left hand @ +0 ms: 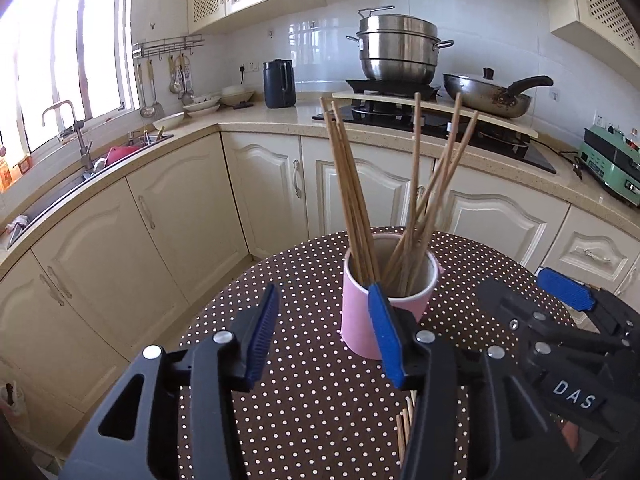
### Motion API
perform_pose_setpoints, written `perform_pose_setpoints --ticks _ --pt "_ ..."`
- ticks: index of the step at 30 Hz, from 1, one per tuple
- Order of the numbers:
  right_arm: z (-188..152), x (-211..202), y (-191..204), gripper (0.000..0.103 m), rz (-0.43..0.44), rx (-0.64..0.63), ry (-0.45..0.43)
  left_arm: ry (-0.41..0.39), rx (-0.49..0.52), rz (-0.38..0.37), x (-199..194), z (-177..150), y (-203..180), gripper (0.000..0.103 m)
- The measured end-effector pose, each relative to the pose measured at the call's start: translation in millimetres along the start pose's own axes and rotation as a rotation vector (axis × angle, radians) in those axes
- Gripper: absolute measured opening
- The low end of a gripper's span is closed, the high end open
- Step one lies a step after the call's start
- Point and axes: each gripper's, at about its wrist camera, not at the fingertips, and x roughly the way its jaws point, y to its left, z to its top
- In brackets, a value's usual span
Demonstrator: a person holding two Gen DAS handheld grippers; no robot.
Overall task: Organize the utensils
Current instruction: 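Move both open grippers back down to the remaining loose chopsticks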
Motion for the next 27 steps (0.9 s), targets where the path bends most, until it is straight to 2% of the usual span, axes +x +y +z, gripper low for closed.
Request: perform_pose_setpoints --ticks 6,13,17,23,27 --pt "-13 -34 4 0.086 0.007 -0.02 -0.06 -0.033 -0.028 -0.056 -29 -19 0 0.05" --pt "-30 -62 13 0.091 0.017 -0.072 -0.095 -0.052 -0.059 -0.058 -53 -45 4 0.051" --pt "-43 -66 13 0.092 0.039 -0.063 -0.064 -0.036 -0.066 -0.05 -58 -61 7 0.052" --pt "-64 -62 18 0.093 0.022 -0.089 -0.026 0.0 -0.058 -0.044 -55 -81 8 0.053" --pt "-79 -52 14 0.093 0.021 -0.064 0.031 0.053 -0.064 -0.059 -45 -97 11 0.054"
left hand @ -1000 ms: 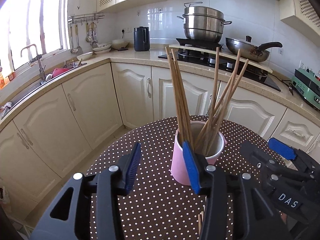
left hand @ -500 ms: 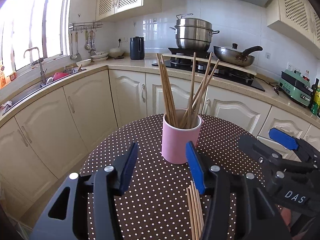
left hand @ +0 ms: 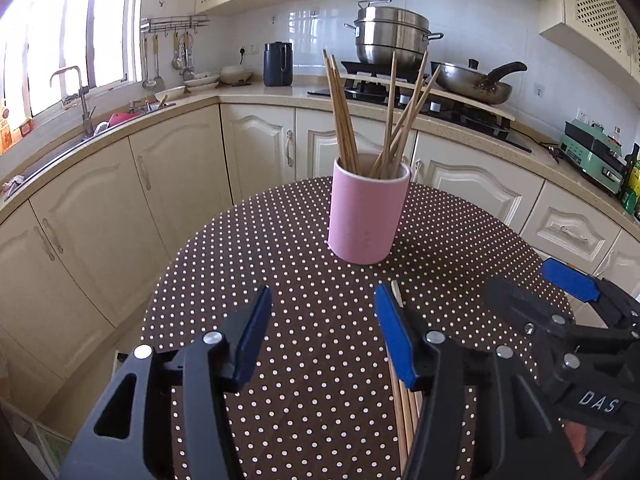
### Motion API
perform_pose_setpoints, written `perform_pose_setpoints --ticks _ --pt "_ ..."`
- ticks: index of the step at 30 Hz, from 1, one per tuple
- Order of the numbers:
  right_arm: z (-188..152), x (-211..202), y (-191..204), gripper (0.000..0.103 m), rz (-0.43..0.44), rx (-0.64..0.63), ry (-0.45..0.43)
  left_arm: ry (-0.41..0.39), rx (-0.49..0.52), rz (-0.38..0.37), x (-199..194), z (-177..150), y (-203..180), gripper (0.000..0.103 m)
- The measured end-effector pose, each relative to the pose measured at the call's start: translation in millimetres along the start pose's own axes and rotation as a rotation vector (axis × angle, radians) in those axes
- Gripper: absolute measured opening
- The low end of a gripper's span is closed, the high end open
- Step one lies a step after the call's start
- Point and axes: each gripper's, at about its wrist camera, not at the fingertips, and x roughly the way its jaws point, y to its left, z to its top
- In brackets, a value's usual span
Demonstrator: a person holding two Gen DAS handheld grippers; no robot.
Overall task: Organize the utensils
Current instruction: 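Move both open grippers back down to the remaining loose chopsticks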
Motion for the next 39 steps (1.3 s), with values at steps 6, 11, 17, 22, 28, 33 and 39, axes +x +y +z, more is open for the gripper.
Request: perform_pose_setpoints --ticks 6,11,17,22,28,33,39 --pt "-21 20 -5 0.093 -0.034 0.031 0.078 0.082 -0.008 -0.01 21 -26 4 0.054" --pt "-36 39 -11 0.093 -0.072 0.056 0.146 0.172 -0.047 -0.016 40 -49 12 0.054" --pt "-54 55 -12 0.093 -0.105 0.059 0.201 0.222 -0.037 -0.029 48 -63 13 0.054" --pt "-62 62 -10 0.093 -0.14 0.043 0.217 0.219 -0.019 -0.027 50 -66 11 0.054" --pt "-69 67 -4 0.093 -0.132 0.035 0.226 0.225 -0.014 -0.045 53 -62 13 0.054" --pt "-66 74 4 0.092 -0.131 0.008 0.25 0.234 -0.016 -0.022 55 -58 17 0.054" --pt "-66 82 15 0.09 -0.161 -0.033 0.263 0.227 -0.021 -0.008 54 -59 24 0.054"
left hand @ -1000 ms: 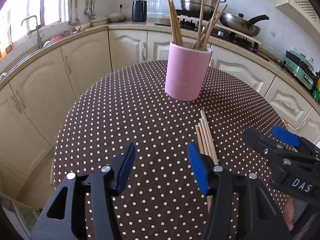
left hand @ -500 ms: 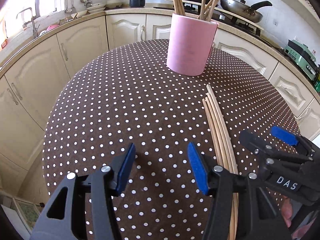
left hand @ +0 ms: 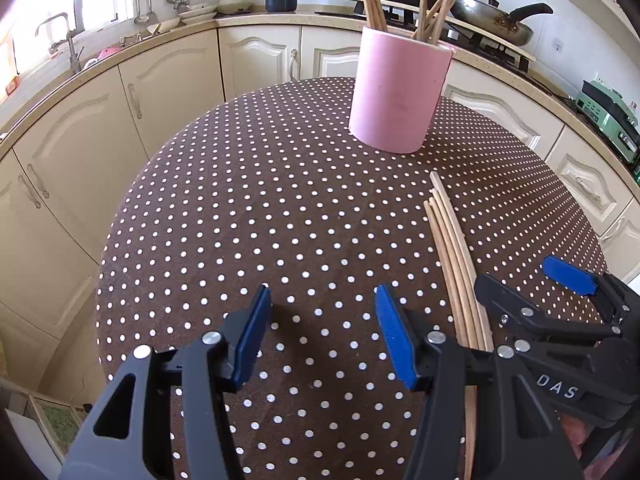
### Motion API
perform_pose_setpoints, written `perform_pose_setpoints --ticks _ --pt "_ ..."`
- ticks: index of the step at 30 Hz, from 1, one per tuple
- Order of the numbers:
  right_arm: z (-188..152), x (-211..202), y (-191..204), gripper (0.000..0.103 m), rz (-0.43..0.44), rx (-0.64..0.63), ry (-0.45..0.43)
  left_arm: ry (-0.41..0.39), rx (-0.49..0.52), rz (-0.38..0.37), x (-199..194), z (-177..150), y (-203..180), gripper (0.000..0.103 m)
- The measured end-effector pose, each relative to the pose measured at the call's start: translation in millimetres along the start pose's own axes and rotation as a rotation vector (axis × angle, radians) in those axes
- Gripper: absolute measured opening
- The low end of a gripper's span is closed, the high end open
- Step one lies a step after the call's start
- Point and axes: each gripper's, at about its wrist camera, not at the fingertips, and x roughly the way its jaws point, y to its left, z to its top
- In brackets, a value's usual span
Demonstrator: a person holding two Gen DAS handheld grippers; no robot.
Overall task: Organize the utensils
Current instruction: 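Move both open grippers back down to the remaining loose chopsticks, then close the right gripper on a chopstick while the left gripper grasps another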
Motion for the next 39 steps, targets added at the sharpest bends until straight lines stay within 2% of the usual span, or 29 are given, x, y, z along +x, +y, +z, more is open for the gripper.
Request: perform_pose_setpoints --ticks 3,5,7,15,18,22,27,32,35,39 --pt "3 2 5 0.078 0.007 -0.005 -0.011 0.002 0.008 0.004 0 -1 0 0.054" --pt "5 2 9 0.065 0.016 -0.01 -0.015 0.004 0.013 0.003 -1 -1 0 0.055" --pt "6 2 12 0.061 0.015 -0.018 -0.011 0.004 0.016 -0.002 -2 -2 -1 0.054" --pt "4 -4 10 0.058 -0.009 0.001 0.028 -0.008 0.01 0.007 -4 -1 0 0.055" --pt "7 -2 10 0.052 -0.077 -0.009 0.039 -0.014 0.007 0.004 -6 0 3 0.054" --pt "13 -5 10 0.051 -0.062 0.007 0.047 -0.014 0.015 0.003 -7 -1 6 0.055" --pt "15 -14 -3 0.051 -0.021 0.089 0.03 -0.016 0.02 0.003 -8 -1 7 0.054" --pt "17 -18 1 0.051 0.032 0.04 0.04 -0.015 0.028 0.004 -7 0 6 0.054" --pt "16 -14 11 0.052 0.022 0.01 0.058 -0.012 0.037 0.003 -6 1 5 0.055" --pt "18 -12 22 0.051 -0.053 -0.037 0.047 -0.016 0.047 0.002 -4 3 0 0.055"
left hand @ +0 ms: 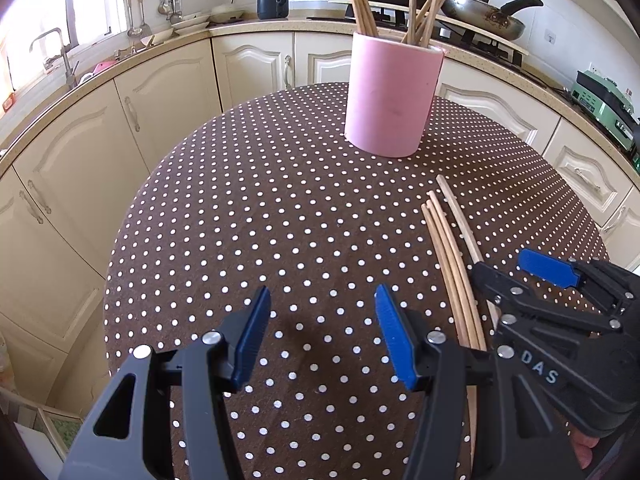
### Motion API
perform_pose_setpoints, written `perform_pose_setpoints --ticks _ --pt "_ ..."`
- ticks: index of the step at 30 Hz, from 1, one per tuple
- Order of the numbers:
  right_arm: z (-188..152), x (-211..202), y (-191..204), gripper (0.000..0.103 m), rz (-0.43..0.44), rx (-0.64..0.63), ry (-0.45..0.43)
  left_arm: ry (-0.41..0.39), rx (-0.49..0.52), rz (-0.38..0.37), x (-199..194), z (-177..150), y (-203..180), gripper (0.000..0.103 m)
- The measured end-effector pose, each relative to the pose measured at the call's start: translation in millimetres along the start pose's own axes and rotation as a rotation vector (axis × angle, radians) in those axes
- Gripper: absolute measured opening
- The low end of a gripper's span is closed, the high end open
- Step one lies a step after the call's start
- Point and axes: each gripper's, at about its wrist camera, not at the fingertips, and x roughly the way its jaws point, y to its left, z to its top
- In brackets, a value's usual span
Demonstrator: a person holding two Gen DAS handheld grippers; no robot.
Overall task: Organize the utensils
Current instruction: 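Close the right gripper on a chopstick while the left gripper grasps another, then lift both held chopsticks upright and carry them over the pink cup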
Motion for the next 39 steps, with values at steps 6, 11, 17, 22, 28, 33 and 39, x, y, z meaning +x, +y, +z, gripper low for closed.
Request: perform_pose_setpoints --ticks 6,11,17,22,28,33,39 --pt "8 4 -3 0.014 0.012 -0.01 -0.048 0.006 -0.003 -0.021 2 0 -6 0.055" --pt "-2 5 -25 0.007 0.125 0.067 -0.073 0.015 -0.003 -0.087 2 2 -14 0.054" --pt "-8 2 -41 0.007 0.223 0.141 -0.074 0.042 0.031 -0.159 7 6 -33 0.054" --pt "-12 0 -47 0.007 0.246 0.16 -0.073 0.067 0.036 -0.143 14 11 -41 0.055" --pt "-15 -2 -50 0.007 0.253 0.166 -0.073 0.102 0.021 -0.145 20 21 -44 0.057" --pt "-12 2 -56 0.007 0.271 0.179 -0.071 0.125 -0.003 -0.183 22 24 -37 0.057" --pt "-12 2 -60 0.007 0.285 0.19 -0.07 0.152 0.061 -0.069 29 32 -61 0.057"
